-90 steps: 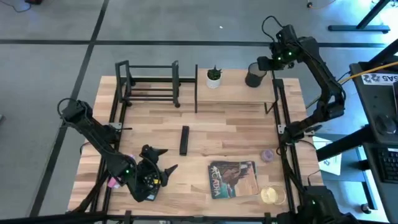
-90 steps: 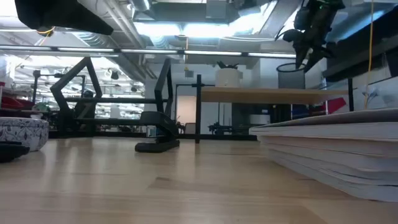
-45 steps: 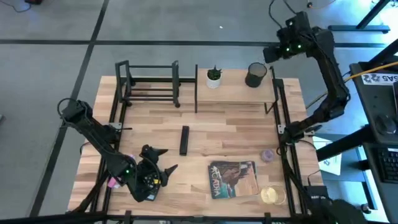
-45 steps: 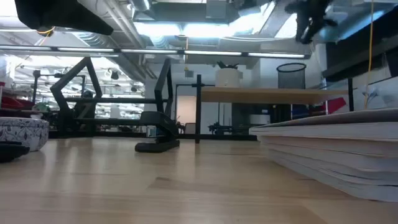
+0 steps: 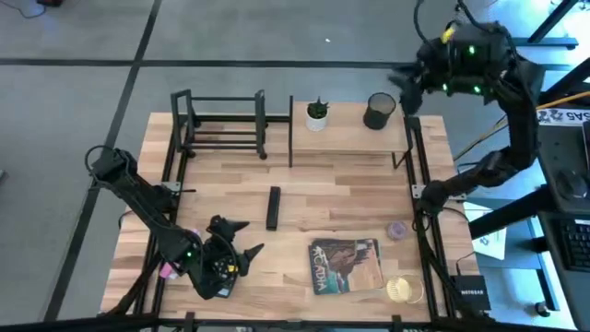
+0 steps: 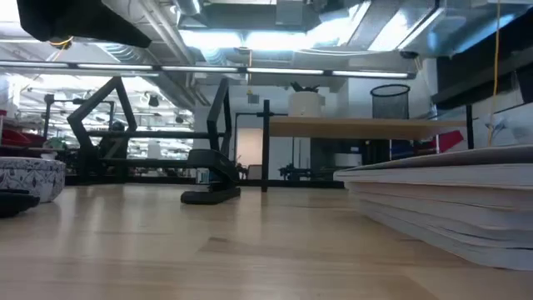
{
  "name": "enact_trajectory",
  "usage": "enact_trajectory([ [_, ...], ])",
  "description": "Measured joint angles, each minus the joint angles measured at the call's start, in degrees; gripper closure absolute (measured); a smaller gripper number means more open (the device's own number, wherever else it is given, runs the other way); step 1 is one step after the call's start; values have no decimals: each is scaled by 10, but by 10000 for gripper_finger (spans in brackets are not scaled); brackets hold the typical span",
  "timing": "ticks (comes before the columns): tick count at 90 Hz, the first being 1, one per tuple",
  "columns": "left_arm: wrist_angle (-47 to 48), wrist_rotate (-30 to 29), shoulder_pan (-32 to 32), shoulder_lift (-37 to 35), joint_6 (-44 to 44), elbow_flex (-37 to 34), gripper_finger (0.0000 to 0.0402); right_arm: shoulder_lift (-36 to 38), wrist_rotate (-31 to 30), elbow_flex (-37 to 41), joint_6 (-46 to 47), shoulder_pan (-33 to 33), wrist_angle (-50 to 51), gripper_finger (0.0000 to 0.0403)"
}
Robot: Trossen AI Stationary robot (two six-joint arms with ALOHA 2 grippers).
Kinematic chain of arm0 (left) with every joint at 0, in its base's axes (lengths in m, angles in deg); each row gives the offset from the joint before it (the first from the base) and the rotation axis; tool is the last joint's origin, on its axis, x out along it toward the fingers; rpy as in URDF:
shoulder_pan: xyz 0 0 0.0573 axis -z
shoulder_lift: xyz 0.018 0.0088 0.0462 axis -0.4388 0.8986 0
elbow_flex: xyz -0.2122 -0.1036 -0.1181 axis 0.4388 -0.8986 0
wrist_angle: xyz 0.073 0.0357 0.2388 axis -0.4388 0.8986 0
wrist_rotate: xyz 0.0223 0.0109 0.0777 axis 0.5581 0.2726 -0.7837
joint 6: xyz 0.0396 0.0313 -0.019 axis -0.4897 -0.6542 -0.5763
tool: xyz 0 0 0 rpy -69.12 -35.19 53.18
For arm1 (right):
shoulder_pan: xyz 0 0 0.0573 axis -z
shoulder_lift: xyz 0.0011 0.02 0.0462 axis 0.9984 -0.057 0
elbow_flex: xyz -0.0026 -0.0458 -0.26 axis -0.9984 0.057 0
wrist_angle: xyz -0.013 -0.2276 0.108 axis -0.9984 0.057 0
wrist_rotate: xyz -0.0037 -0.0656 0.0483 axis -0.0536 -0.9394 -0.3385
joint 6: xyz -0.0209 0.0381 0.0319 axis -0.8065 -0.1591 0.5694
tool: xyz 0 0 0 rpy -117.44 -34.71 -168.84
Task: Stock shelves
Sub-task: Put the gold pen holder under the shelf
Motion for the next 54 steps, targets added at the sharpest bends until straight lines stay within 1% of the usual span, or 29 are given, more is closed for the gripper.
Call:
enact_trajectory([
  [14, -18, 12, 0, 0, -9, 0, 2, 31, -2, 53, 22, -120, 7, 281],
  [25, -17, 12, 0, 0, -7, 0, 2, 56, -39, 121, 44, -206, 3, 281],
  [32, -17, 12, 0, 0, -6, 0, 2, 73, -51, 180, 59, -253, -14, 281],
  [54, -17, 13, 0, 0, -5, 0, 2, 122, -49, 403, 104, -369, -110, 281],
])
